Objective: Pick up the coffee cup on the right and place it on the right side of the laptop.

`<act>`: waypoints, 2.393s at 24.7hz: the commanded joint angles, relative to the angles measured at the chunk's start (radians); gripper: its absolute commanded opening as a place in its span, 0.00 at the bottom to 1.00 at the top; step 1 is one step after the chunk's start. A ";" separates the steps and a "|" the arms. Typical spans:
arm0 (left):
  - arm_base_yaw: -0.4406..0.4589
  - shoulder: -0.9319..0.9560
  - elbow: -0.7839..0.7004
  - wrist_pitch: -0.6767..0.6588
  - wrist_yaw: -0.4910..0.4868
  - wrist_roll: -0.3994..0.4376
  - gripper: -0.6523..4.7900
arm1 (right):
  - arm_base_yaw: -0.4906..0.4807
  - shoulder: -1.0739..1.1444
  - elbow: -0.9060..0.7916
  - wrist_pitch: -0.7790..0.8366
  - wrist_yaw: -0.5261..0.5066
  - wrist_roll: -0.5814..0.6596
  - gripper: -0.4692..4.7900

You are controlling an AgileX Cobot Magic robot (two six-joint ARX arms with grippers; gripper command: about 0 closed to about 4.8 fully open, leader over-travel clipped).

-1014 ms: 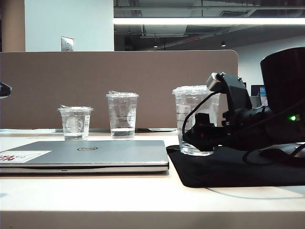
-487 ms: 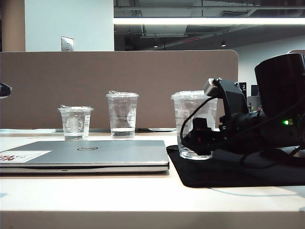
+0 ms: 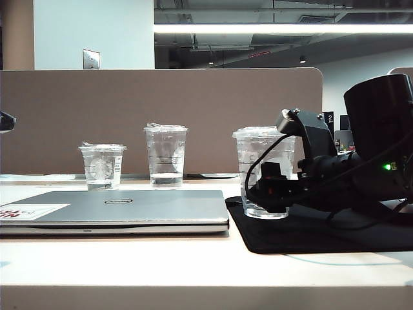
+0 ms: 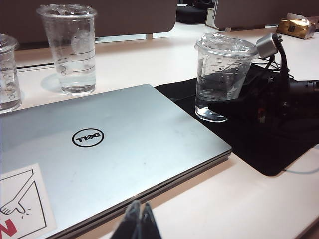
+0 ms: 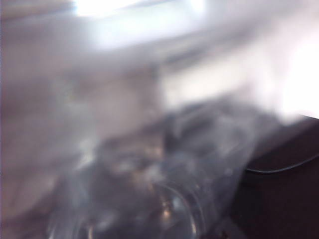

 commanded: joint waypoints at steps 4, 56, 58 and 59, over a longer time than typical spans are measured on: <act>0.001 0.000 0.003 0.006 0.003 0.004 0.11 | 0.001 -0.006 0.002 -0.059 0.000 0.003 0.97; 0.425 0.000 0.003 0.006 0.001 0.004 0.11 | 0.010 -1.087 -0.494 -0.158 0.089 0.228 0.08; 0.428 0.000 0.003 0.006 0.000 0.004 0.11 | 0.010 -1.182 -0.460 -0.306 0.084 0.228 0.08; 0.432 0.000 0.003 0.006 0.001 0.004 0.11 | 0.013 -1.244 -0.433 -0.409 0.077 0.229 0.08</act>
